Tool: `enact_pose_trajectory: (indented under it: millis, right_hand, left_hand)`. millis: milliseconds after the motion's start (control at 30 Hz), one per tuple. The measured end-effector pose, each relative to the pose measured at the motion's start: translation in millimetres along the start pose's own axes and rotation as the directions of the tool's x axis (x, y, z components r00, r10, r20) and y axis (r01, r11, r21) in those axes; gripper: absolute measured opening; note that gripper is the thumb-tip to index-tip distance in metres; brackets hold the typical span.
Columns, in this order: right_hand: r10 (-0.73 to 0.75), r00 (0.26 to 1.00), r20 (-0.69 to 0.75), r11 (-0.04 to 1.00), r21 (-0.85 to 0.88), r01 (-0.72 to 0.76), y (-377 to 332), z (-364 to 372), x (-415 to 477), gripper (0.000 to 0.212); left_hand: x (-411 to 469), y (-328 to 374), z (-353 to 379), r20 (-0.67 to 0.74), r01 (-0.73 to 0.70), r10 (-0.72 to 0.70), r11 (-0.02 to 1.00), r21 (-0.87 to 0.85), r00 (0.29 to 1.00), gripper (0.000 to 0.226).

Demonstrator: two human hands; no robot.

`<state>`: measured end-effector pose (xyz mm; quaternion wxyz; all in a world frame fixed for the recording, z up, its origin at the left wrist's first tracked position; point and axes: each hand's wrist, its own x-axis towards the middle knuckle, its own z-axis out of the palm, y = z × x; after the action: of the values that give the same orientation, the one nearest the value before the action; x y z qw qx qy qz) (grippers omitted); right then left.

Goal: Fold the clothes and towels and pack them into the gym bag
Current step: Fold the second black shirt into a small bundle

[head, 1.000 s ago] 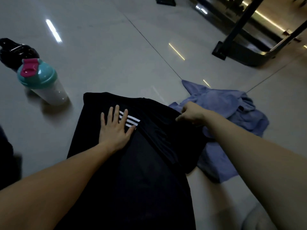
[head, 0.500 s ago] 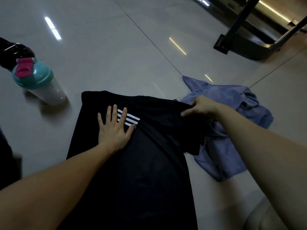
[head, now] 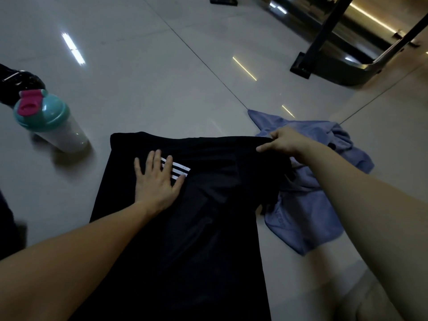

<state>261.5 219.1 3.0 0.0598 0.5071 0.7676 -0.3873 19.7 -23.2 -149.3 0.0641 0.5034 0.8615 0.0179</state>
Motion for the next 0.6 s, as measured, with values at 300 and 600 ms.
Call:
enact_pose_trajectory:
  millis: [300,600]
  right_hand:
    - [-0.060,0.995,-0.081,0.997,-0.048,0.056,4,12,7,0.029]
    - [0.086,0.978,0.193,0.963,-0.267,-0.032,4,2,5,0.026]
  left_hand:
    - [70,59,-11,0.120,-0.261,0.272,0.961,-0.095,0.955,0.064]
    - [78,73,6,0.110,-0.204,0.204,0.979,-0.011,0.973,0.081]
